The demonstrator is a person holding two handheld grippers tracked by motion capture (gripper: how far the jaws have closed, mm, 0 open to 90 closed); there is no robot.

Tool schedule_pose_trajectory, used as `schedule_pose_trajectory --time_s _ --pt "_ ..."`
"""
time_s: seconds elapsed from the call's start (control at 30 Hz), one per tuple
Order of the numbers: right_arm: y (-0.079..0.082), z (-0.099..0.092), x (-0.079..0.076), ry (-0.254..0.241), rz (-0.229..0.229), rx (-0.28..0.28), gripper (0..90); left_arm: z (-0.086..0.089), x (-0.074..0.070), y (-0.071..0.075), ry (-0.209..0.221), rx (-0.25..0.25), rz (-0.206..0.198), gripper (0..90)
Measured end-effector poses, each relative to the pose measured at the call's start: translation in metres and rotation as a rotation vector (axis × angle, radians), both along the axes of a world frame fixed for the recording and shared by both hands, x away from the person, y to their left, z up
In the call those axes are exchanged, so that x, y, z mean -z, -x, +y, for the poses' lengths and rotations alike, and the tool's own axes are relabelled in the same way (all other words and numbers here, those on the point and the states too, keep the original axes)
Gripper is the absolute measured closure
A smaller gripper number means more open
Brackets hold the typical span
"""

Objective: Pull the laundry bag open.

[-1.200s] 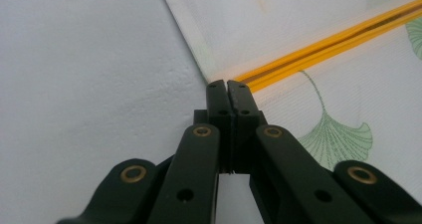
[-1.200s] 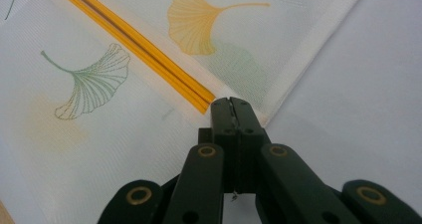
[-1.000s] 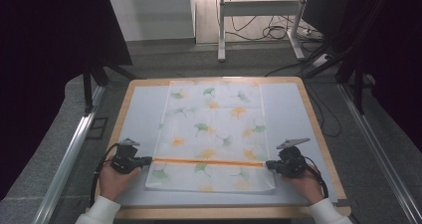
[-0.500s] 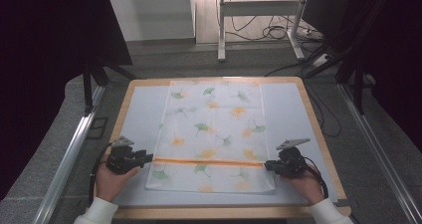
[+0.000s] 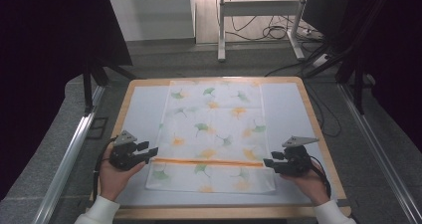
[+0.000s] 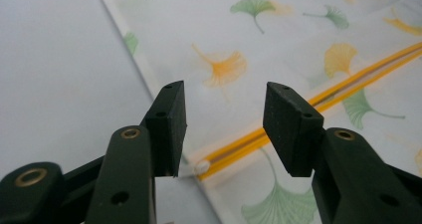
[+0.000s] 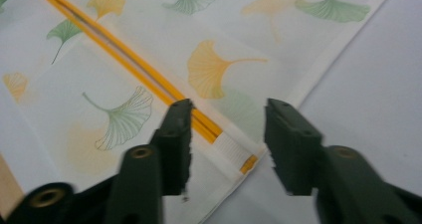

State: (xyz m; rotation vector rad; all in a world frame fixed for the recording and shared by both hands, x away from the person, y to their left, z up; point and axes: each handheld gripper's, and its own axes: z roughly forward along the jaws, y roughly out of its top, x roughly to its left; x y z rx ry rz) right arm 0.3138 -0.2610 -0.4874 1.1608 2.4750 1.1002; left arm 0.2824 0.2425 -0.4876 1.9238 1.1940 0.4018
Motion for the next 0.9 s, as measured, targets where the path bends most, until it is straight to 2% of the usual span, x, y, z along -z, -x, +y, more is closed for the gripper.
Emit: schedule_pose_trajectory --time_s 0.13,0.17,0.3,0.43,0.6,0.9 --pt "-0.002 -0.005 -0.001 -0.019 -0.012 0.019 39.1 -0.002 0.001 -0.008 0.0 0.002 -0.005 48.1" --pt "-0.003 -0.01 -0.003 -0.032 -0.031 0.028 37.4 -0.003 0.003 -0.015 0.009 0.001 -0.002 46.9" --pt "-0.006 -0.021 -0.005 -0.056 -0.055 0.052 36.4 -0.003 0.01 -0.024 -0.014 0.025 0.004 45.8" --pt "-0.013 -0.034 0.0 -0.053 -0.07 0.082 35.8 -0.001 0.017 -0.025 -0.036 0.04 0.014 45.3" --pt "-0.017 -0.043 0.003 -0.053 -0.075 0.114 35.6 0.001 0.016 -0.024 -0.046 0.034 0.01 45.4" --pt "-0.015 -0.041 0.002 -0.042 -0.086 0.1 35.0 0.001 0.015 -0.023 -0.051 0.031 0.003 45.1"
